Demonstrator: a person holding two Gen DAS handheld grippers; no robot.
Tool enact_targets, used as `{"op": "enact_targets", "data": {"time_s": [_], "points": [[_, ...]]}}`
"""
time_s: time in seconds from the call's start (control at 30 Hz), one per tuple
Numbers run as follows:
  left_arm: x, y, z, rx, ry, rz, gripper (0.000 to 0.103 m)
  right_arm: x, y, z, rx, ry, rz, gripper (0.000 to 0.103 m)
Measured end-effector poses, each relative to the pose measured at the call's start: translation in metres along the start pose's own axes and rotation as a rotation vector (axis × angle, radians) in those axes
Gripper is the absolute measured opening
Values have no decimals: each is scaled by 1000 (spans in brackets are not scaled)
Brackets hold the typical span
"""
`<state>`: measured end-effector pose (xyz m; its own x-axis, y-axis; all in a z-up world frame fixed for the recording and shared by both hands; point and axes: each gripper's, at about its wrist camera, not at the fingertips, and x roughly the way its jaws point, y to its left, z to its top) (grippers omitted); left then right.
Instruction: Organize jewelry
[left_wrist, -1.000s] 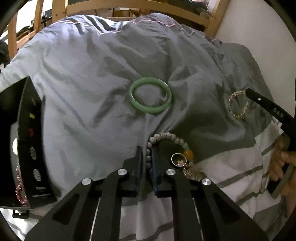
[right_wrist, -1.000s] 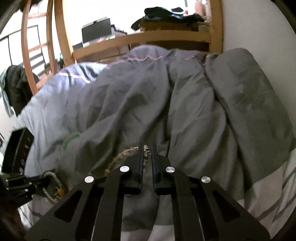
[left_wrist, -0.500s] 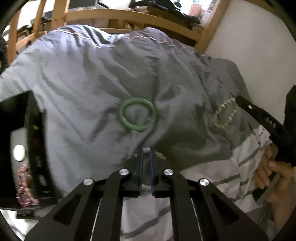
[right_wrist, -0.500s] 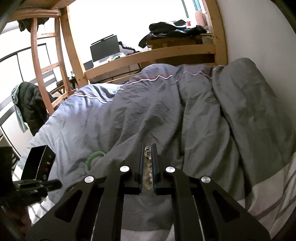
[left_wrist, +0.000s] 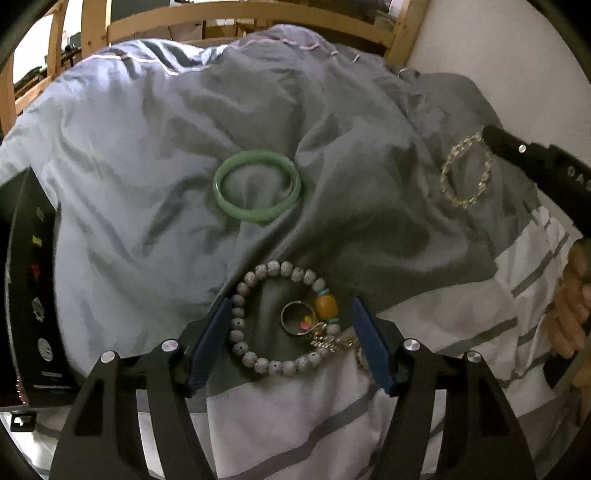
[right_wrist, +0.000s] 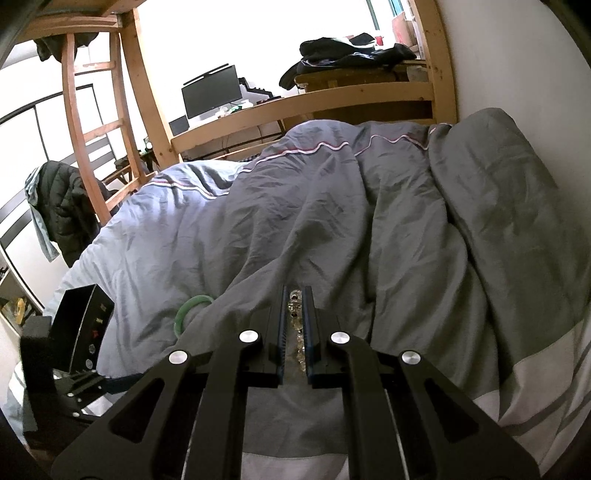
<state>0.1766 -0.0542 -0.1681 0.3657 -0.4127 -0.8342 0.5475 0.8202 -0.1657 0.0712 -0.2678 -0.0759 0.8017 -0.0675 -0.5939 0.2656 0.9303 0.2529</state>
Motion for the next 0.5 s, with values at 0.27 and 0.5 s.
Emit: {"op": "enact_targets", "data": {"time_s": [0.27, 0.5], "points": [[13, 6, -3, 9, 56, 51, 38, 0, 0, 0, 7, -1, 4, 9], [0, 21, 2, -67, 22, 6, 18, 0, 0, -1, 10, -3, 6, 9]]}}
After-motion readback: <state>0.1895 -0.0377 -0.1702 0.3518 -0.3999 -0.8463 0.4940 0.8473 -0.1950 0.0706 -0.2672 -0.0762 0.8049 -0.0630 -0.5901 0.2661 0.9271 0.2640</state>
